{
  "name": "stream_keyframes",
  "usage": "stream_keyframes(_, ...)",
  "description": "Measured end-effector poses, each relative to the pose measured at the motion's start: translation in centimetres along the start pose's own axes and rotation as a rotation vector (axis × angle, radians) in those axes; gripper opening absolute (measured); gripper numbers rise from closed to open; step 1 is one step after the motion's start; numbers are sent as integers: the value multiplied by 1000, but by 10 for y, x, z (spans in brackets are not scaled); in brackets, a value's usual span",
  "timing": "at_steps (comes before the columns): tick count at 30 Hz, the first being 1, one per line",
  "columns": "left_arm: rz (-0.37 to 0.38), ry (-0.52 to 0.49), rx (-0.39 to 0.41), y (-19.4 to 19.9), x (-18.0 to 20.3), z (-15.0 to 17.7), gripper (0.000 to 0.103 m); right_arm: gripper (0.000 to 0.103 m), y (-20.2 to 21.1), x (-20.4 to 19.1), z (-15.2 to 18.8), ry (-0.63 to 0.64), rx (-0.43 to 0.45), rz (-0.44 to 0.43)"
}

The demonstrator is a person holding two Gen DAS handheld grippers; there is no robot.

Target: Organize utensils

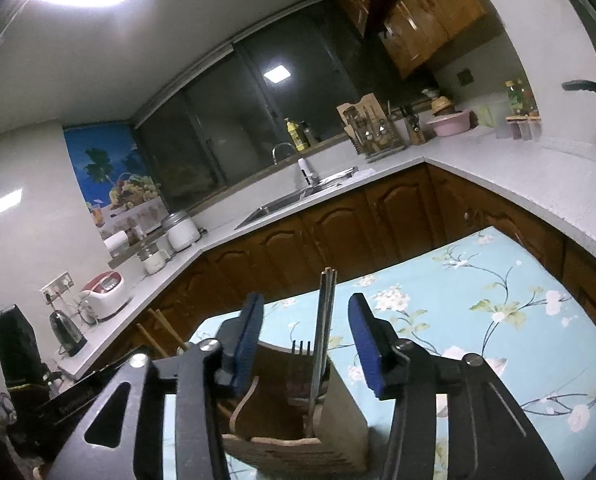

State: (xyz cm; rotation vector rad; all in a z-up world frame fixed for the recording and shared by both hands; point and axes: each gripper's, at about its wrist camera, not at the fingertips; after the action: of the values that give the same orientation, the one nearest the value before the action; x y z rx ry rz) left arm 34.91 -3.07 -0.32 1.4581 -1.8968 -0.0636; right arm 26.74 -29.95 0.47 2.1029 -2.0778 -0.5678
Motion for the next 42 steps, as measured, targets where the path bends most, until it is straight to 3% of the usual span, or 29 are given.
stream_keyframes(4, -33, 9, -3, 18, -2, 7, 89, 68, 11, -1, 4, -2, 8, -1)
stream_keyframes(10, -130, 32, -44, 43, -4, 26, 98, 76, 32, 0, 21, -16, -12, 19)
stream_keyframes(19, -245, 17, -83, 83, 2, 47, 100, 83, 75, 2, 45, -72, -19, 21)
stream_keyframes(27, -281, -38, -23, 139, 18, 57, 100, 85, 109, -9, 54, -83, -7, -6)
stream_keyframes(33, -280, -92, 43, 180, 21, 73, 102, 85, 145, -37, 58, 43, 59, 28)
stream_keyframes(42, -250, -140, 157, 235, 17, 94, 102, 98, 189, -85, 60, 322, 189, 130)
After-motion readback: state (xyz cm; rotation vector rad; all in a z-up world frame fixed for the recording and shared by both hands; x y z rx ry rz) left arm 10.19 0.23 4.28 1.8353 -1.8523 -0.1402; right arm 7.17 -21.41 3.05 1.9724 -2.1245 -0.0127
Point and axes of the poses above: each gripper's, at about its wrist camera, not at the fingertips, and y roughly against the way its jaws point, x to its right, z to its underside, and after that the axes turned 15 degrees about y, right-handed
